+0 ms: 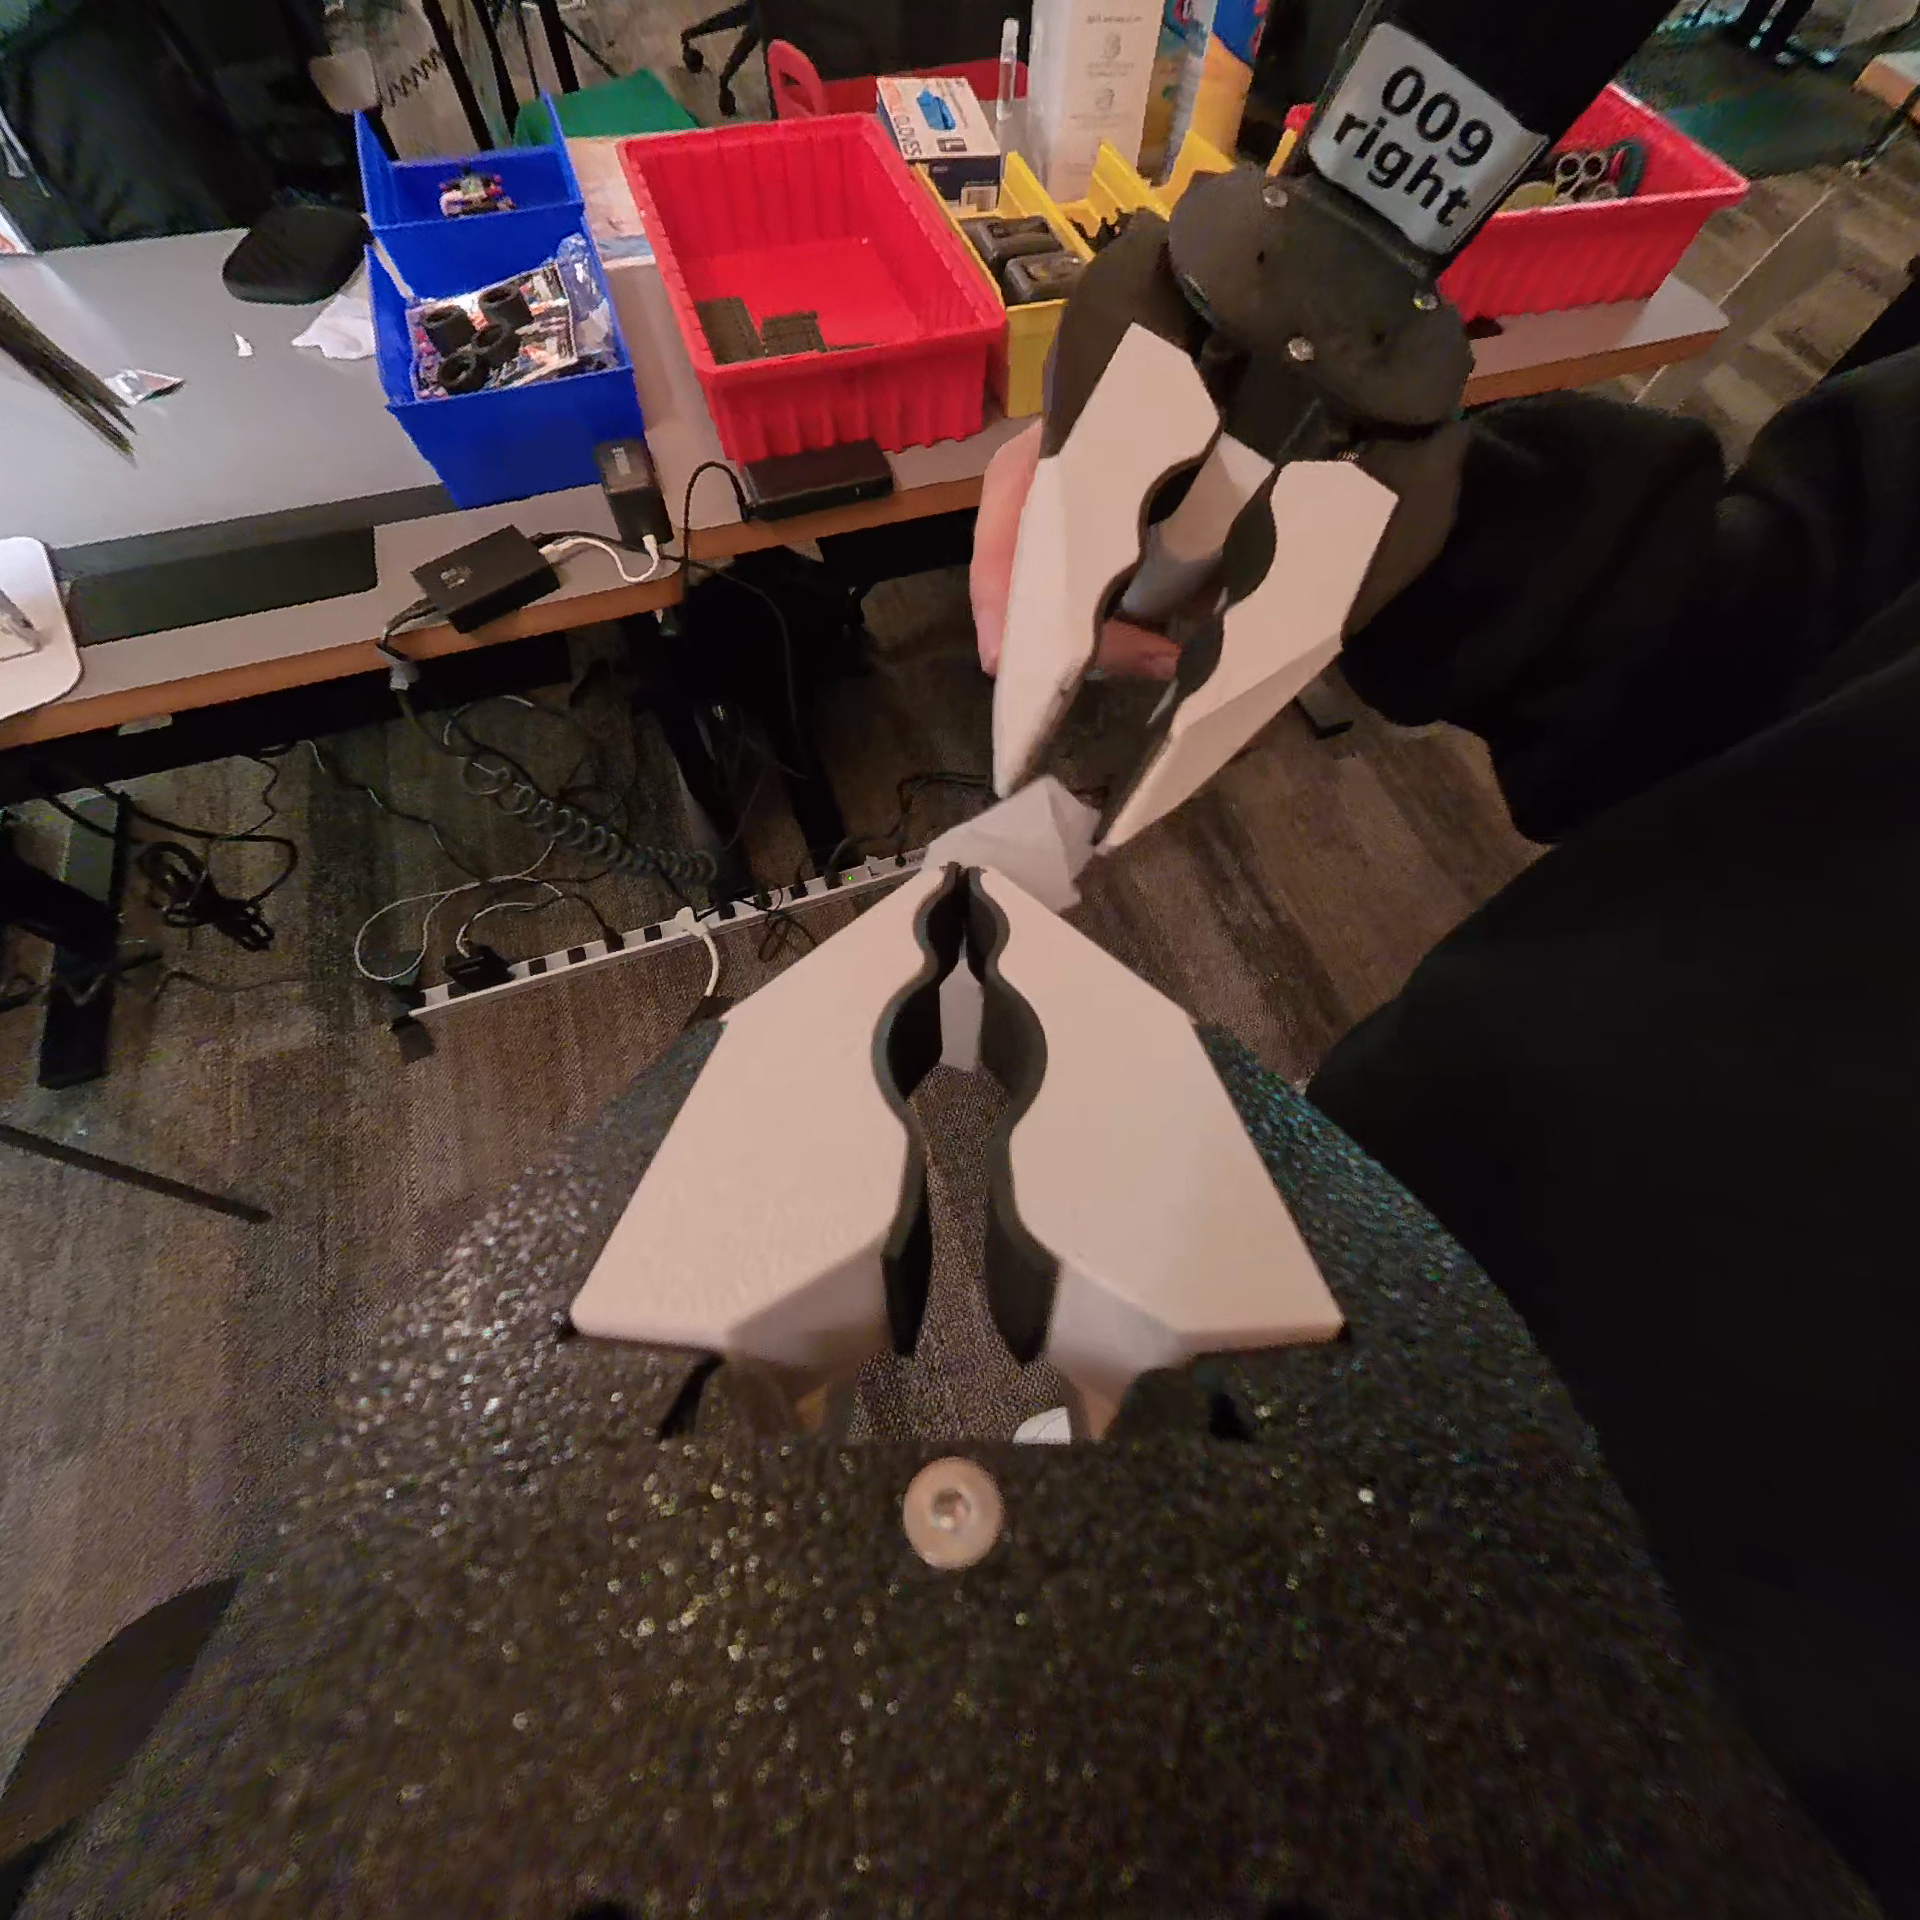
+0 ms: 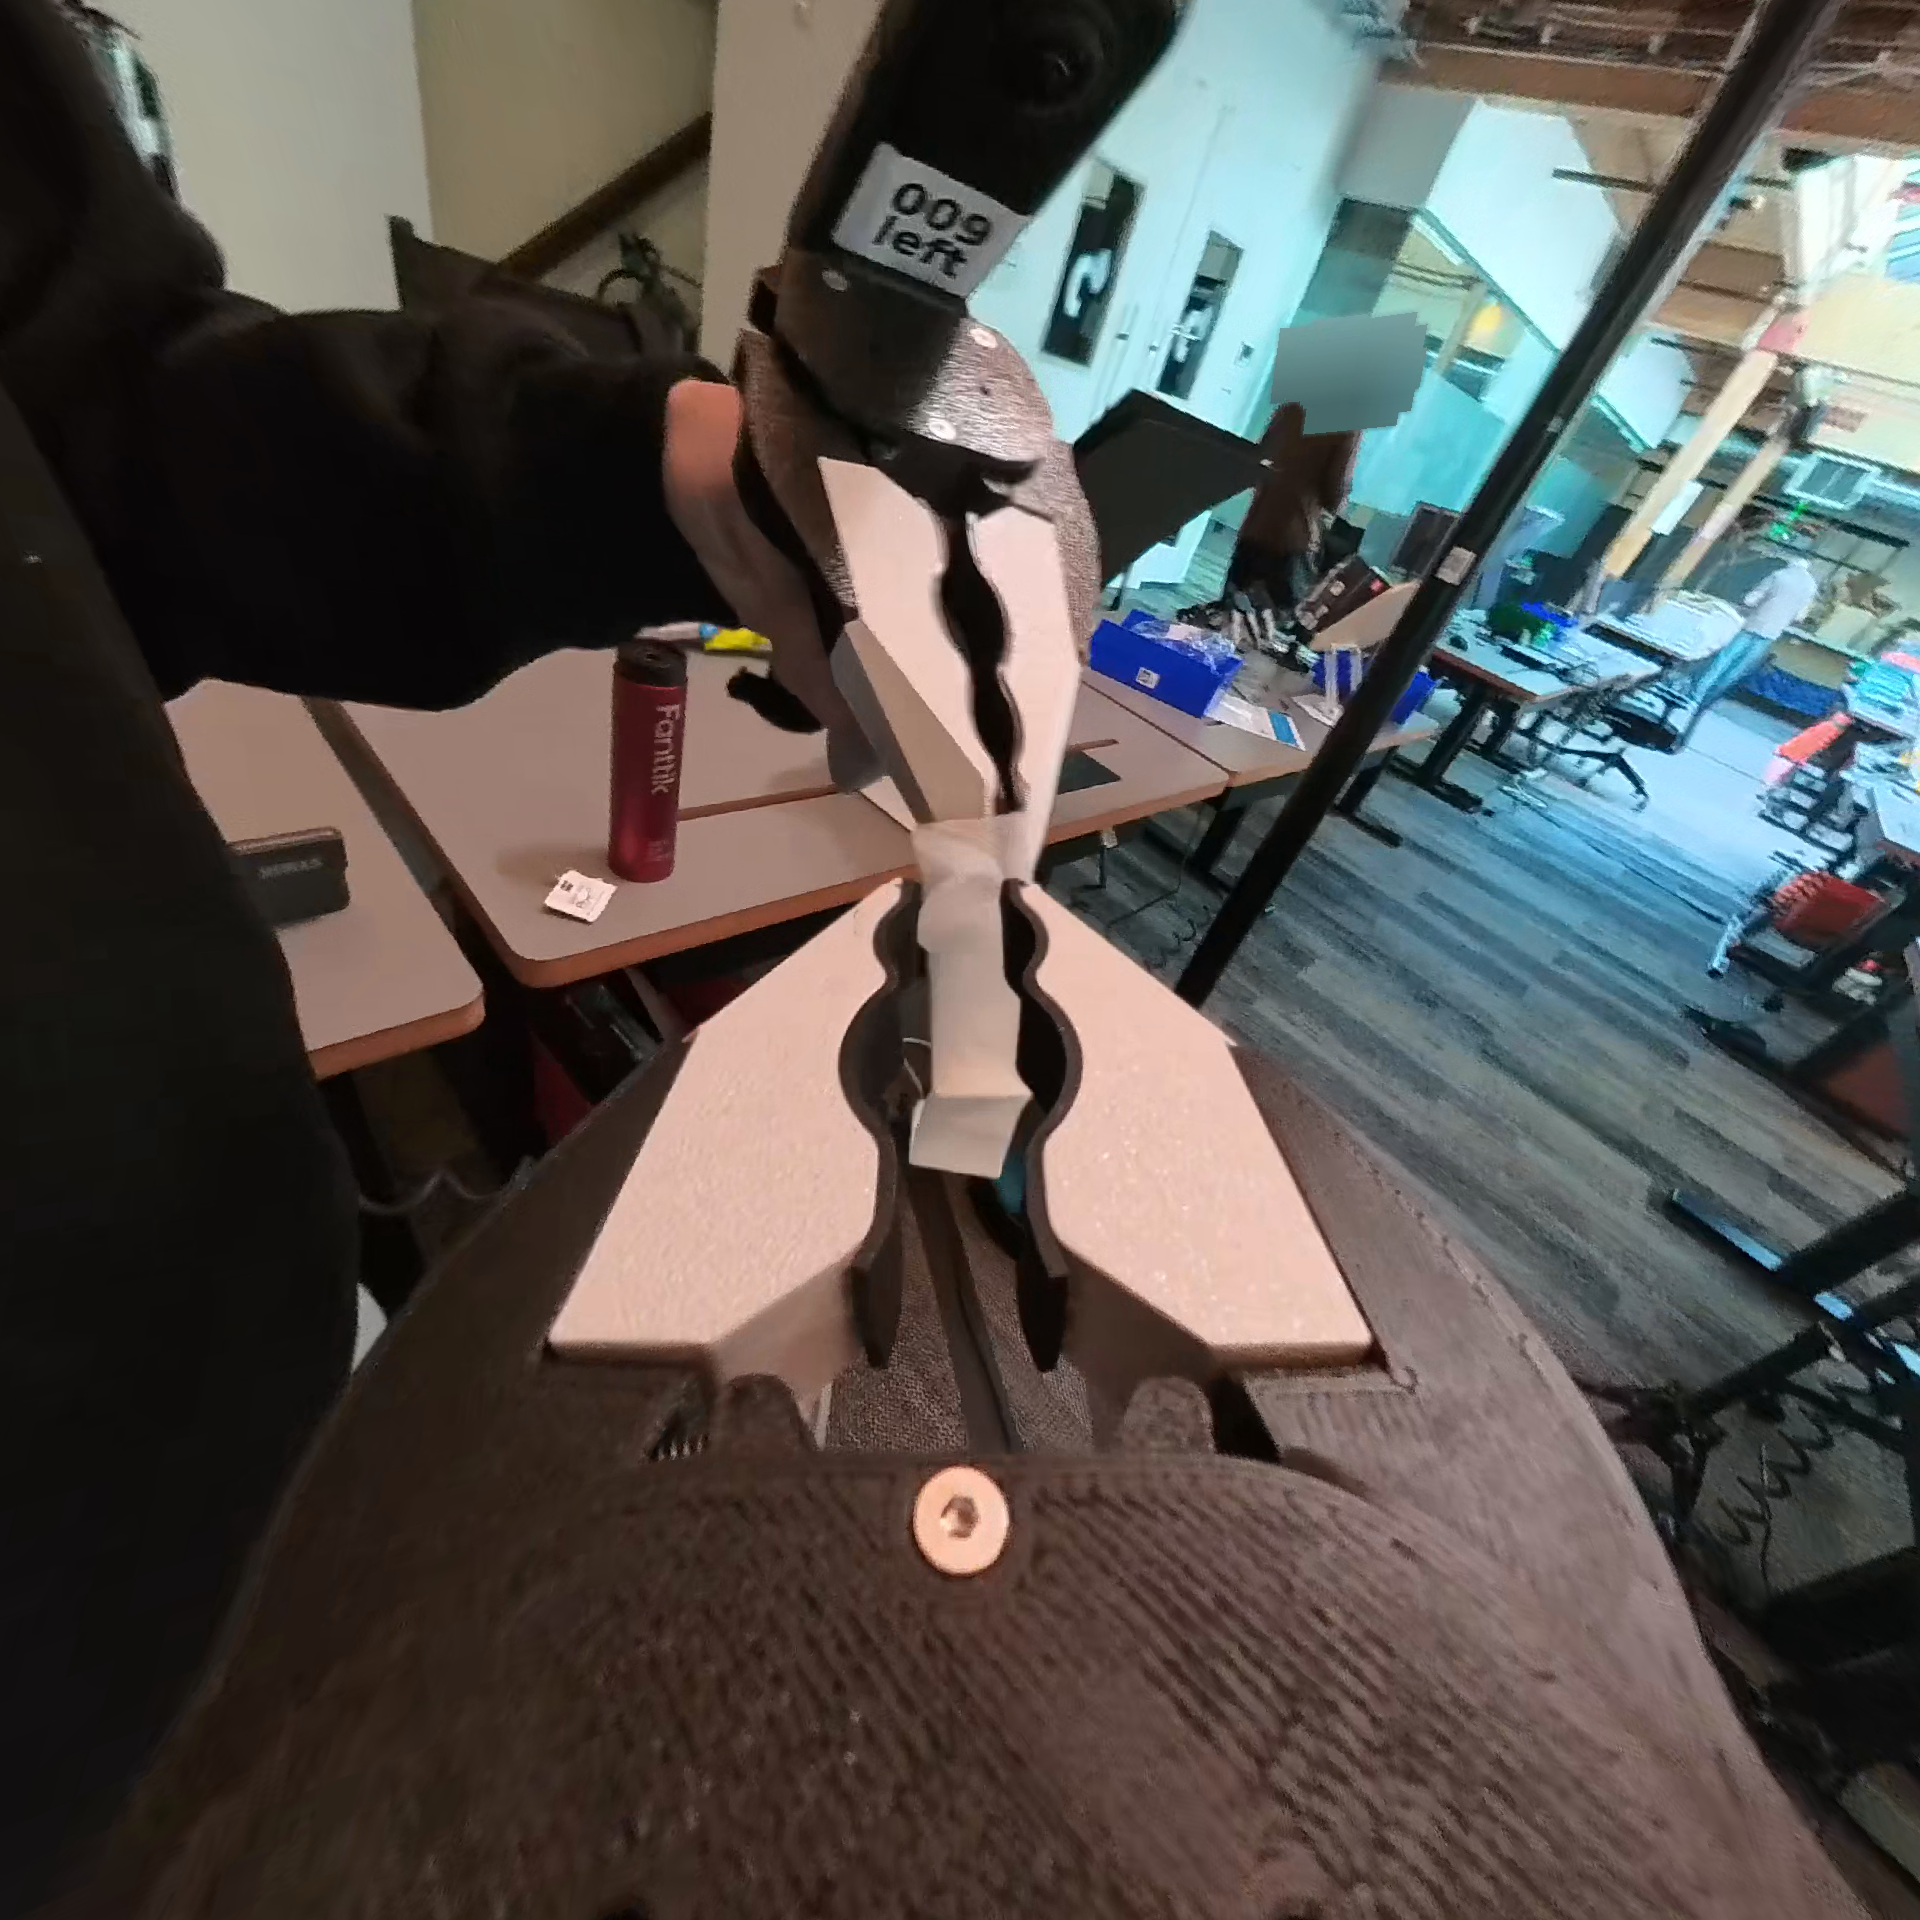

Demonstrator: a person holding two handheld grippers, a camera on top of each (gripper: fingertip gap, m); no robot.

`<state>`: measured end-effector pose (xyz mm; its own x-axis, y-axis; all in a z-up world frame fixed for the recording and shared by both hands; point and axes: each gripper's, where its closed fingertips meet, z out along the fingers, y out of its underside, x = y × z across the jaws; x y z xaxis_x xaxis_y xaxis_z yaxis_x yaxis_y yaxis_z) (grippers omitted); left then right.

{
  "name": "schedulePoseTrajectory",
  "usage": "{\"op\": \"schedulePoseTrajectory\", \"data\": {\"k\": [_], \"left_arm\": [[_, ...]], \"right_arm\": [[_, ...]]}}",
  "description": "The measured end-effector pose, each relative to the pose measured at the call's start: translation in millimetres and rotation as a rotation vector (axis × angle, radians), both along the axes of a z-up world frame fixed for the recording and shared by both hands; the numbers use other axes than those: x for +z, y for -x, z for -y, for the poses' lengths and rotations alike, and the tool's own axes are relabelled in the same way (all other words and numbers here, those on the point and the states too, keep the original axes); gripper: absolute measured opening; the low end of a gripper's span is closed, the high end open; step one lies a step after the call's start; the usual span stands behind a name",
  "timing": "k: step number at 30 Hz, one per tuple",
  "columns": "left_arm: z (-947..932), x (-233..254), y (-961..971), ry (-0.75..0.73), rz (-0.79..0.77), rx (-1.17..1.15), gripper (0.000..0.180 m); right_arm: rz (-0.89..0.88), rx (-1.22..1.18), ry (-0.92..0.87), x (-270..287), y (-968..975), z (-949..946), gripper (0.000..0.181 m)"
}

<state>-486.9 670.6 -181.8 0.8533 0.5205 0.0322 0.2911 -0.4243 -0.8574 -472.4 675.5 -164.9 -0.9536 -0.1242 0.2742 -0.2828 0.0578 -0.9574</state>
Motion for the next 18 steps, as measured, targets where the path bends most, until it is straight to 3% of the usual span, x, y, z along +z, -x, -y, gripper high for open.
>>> {"op": "schedulePoseTrajectory", "data": {"k": [1, 8, 12, 16, 18], "left_arm": [[0, 0, 0, -0.004, 0.001, 0.000, 0.000], [4, 5, -1, -0.071, 0.001, -0.006, 0.000], [2, 10, -5, -0.120, -0.007, -0.031, 0.000], [-1, 11, -4, -0.157, 0.005, -0.027, 0.000], [-4, 10, -4, -0.158, 0.016, -0.025, 0.000]], "right_arm": [[-0.012, 0.017, -0.003, 0, -3, 1, 0.014], [-0.052, 0.037, -0.005, 0, -1, -8, 0.012], [-0.013, -0.028, 0.021, 3, 17, -13, 0.022], [-0.026, -0.063, 0.008, 1, 13, 2, 0.058], [-0.044, -0.060, 0.002, -3, 10, 10, 0.051]]}}
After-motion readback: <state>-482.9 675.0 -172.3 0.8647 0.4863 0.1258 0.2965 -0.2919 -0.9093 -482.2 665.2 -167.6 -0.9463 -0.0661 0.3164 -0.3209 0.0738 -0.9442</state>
